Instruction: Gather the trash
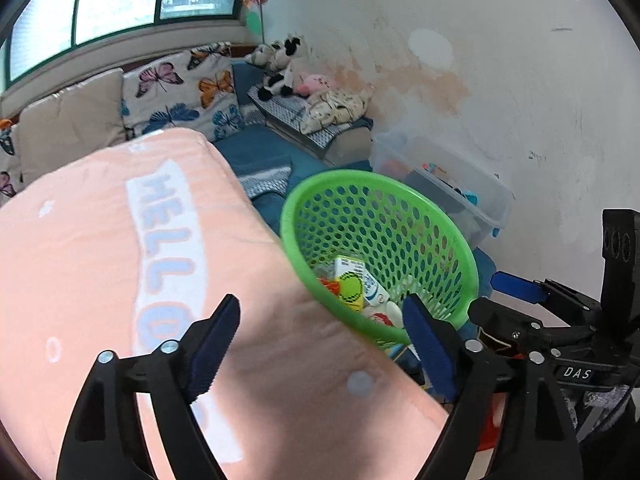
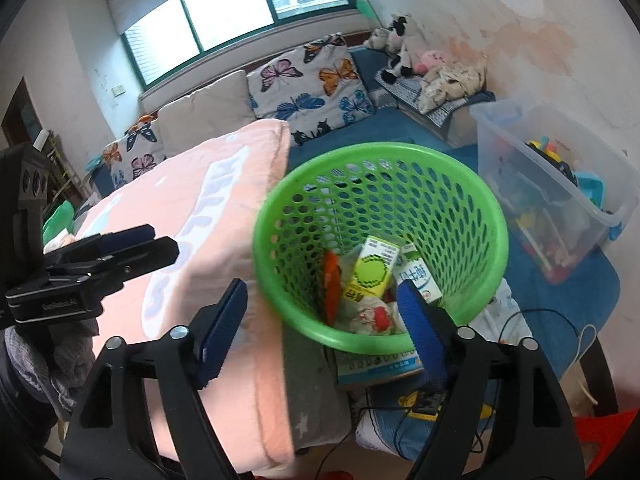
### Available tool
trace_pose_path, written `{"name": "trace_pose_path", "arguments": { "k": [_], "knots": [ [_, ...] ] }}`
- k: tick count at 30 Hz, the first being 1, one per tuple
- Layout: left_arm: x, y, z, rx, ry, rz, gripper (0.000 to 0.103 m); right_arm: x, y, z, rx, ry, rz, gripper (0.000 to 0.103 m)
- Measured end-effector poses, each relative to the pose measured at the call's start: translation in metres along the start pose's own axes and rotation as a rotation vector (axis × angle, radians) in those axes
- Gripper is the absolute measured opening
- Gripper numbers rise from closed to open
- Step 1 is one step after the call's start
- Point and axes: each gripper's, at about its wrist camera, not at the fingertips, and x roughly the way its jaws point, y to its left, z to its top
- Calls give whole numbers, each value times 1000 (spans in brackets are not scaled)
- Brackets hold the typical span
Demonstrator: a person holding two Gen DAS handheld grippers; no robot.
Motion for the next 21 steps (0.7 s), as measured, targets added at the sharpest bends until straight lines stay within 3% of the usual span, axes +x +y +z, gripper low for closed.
{"name": "trace_pose_path", "arguments": {
  "k": [5, 16, 21],
  "knots": [
    [-27, 12, -10, -11, -37, 55, 92, -1, 23, -4, -43, 1, 2, 79],
    [-80, 45, -42, -86, -83, 136, 95, -2, 71, -12, -90, 9, 7, 91],
    [-100, 62, -62, -120, -84, 185, 95, -2, 88, -19, -108, 14, 2, 92]
  ]
}}
